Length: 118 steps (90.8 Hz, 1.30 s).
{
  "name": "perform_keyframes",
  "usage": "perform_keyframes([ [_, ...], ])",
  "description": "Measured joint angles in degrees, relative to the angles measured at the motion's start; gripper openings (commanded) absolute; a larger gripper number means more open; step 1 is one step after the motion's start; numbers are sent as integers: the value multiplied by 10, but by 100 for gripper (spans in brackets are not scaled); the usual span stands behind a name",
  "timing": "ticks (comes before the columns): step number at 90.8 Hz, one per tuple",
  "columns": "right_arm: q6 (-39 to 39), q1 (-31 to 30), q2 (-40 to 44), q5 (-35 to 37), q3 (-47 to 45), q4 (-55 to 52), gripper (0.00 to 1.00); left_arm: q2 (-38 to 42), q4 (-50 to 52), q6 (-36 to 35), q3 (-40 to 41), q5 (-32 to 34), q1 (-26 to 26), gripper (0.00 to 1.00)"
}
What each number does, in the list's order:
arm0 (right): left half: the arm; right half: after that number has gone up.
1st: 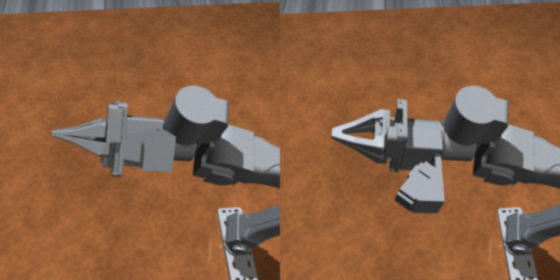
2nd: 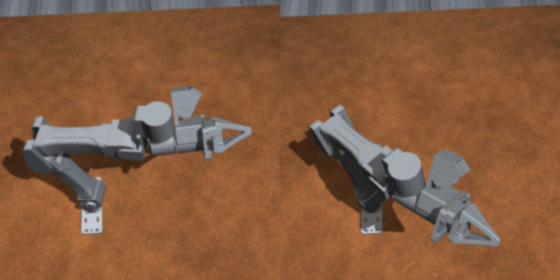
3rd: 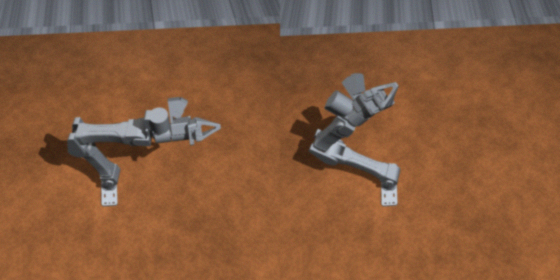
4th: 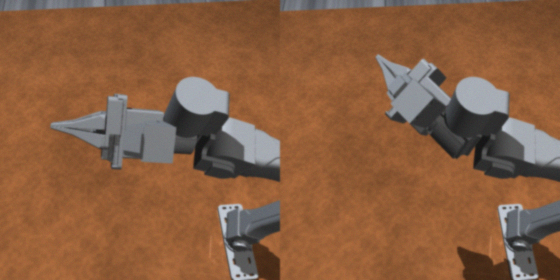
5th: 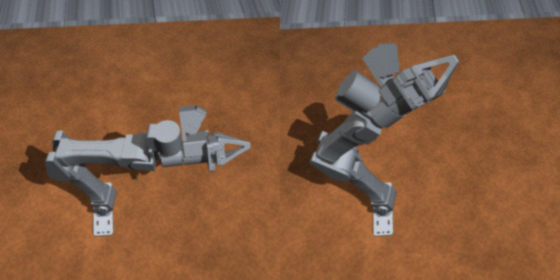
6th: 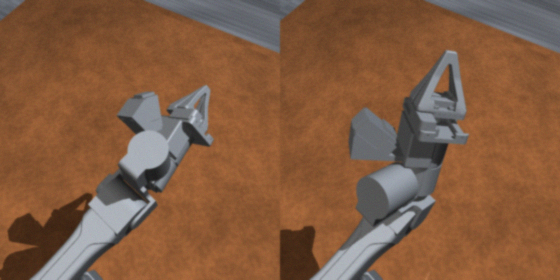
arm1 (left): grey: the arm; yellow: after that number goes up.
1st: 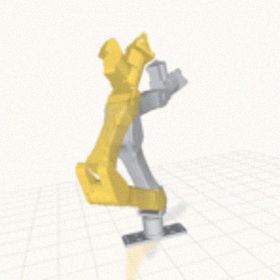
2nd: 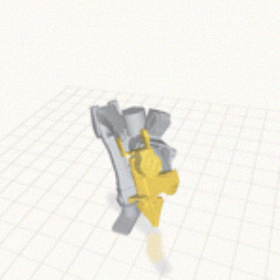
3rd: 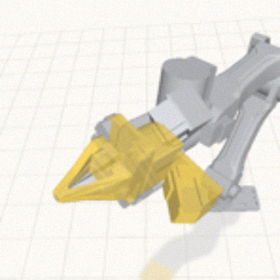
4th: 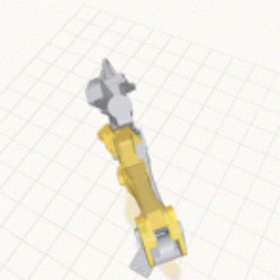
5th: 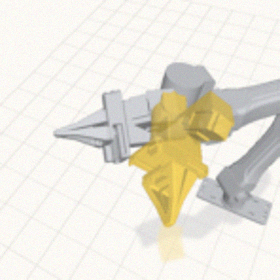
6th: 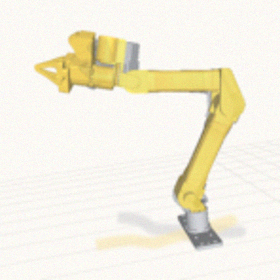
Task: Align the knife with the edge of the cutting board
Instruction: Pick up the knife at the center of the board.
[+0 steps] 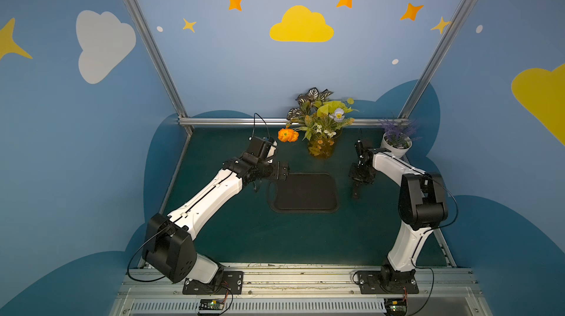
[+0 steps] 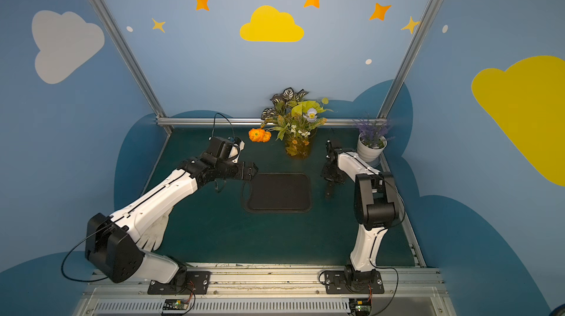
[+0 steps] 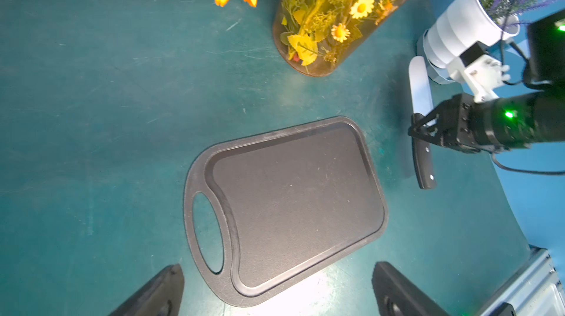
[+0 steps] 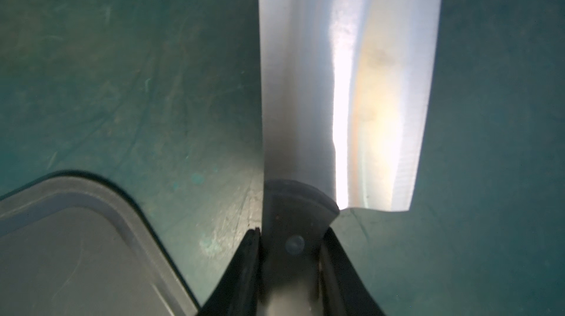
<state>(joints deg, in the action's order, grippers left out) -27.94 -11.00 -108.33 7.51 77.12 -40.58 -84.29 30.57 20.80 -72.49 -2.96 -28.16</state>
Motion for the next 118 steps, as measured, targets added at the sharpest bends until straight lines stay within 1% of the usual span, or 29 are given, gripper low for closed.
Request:
perform_keyframes([
  [55,4,-48,81,4,-59,-5,0,-1,5,-3,0,23,22,100],
  [118,-2,-96,143,3,-133,-4,0,-21,11,-13,-2,47,24,100],
])
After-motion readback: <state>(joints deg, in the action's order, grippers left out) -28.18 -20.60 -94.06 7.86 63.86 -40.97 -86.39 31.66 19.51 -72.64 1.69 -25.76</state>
